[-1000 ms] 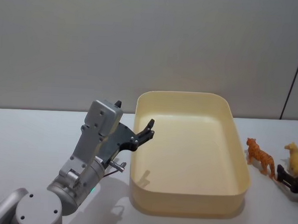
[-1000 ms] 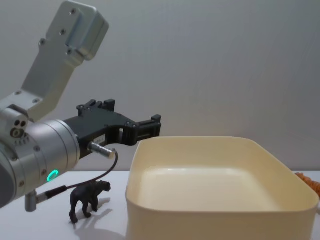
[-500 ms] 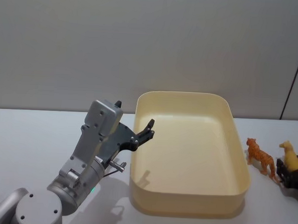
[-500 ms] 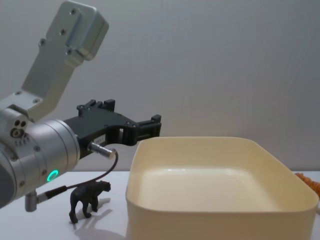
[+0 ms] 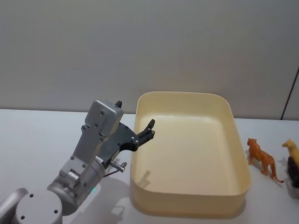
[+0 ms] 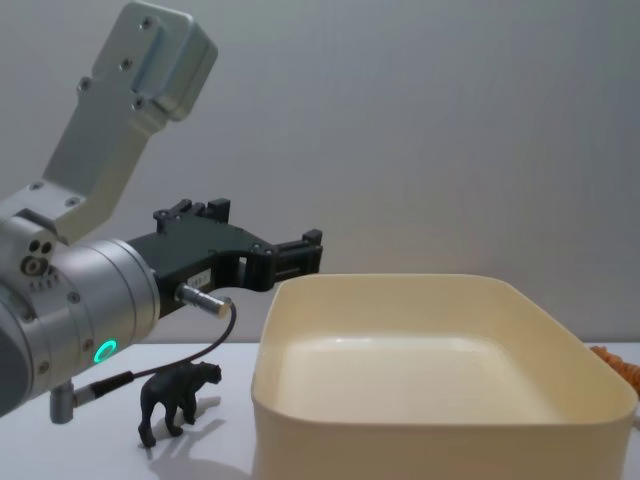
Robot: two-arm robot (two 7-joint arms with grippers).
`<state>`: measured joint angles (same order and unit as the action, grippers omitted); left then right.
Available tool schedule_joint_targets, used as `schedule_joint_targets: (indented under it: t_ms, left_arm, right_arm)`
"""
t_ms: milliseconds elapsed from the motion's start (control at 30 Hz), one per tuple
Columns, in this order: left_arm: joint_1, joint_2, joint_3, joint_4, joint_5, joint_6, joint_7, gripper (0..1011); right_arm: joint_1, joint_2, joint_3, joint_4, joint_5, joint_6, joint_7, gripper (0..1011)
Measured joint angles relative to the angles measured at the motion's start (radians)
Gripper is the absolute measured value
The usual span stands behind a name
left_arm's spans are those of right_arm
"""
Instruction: Pick up the toy alternately with two hands and place it into the central storage box.
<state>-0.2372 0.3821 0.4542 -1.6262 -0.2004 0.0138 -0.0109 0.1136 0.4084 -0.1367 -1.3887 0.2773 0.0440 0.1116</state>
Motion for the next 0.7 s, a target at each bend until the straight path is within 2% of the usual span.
schedule_joint_targets:
  t_ms: [367,600,700]
  left_arm:
    - [0.000,0.000,0.000,0.000,0.000,0.000,0.000,1002]
    - [0.000,0.000,0.000,0.000,0.000,0.000,0.000,1002]
    - [0.000,0.000,0.000,0.000,0.000,0.000,0.000,1002]
  right_arm:
    - [-0.076,0.050,0.042,-0.128,0.004,-0.054,-0.028,358]
    - [-0.102,0.073,0.062,-0.204,0.035,-0.068,0.005,358]
    - [-0.103,0.077,0.065,-0.229,0.055,-0.064,0.037,358]
